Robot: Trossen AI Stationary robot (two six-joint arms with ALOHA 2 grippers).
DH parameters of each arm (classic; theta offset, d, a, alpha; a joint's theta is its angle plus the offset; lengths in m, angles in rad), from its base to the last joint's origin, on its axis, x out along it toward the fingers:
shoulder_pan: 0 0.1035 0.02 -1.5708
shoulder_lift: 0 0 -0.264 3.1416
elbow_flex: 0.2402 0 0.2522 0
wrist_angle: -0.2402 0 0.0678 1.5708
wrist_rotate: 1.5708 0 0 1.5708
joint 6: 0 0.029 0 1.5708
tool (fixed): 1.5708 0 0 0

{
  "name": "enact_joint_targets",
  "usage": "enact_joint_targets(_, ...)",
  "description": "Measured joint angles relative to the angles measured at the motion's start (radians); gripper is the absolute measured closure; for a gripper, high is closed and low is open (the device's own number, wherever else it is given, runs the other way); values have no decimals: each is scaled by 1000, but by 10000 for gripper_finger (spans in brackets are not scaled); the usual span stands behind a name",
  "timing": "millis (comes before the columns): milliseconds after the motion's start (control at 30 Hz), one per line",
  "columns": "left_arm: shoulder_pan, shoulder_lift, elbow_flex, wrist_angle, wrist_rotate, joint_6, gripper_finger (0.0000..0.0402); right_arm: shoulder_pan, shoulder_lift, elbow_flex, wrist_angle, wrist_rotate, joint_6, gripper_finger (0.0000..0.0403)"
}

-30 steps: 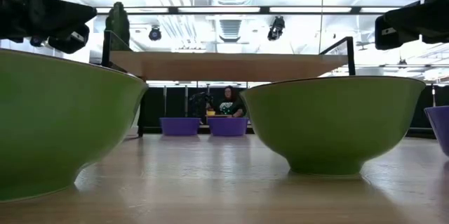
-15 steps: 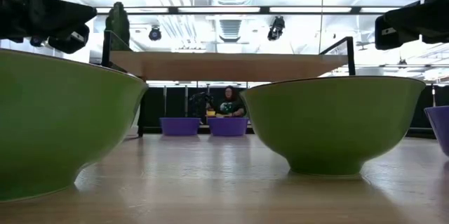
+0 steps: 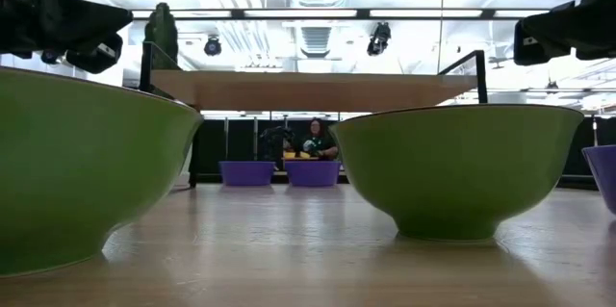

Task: Pick & Place Mini bowls
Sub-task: Put the top left blue bowl on the shelf

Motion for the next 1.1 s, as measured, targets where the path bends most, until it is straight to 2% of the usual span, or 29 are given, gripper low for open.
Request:
enact_joint_targets(333, 0, 0, 0, 0, 0, 0, 401, 0, 0, 0, 7, -4, 209, 394)
enact_joint_targets(433, 0, 0, 0, 0, 0, 0, 401, 0, 0, 0, 6, -4, 344, 394)
enact_joint_targets(633, 0, 0, 0, 0, 0, 0, 401, 0, 0, 0, 57, -4, 336, 394)
enact_joint_targets(900, 0, 0, 0, 0, 0, 0, 401, 0, 0, 0, 178, -5, 465, 394)
enact_joint_targets(1100, 0, 0, 0, 0, 0, 0, 401, 0, 0, 0, 241, -5, 464, 394)
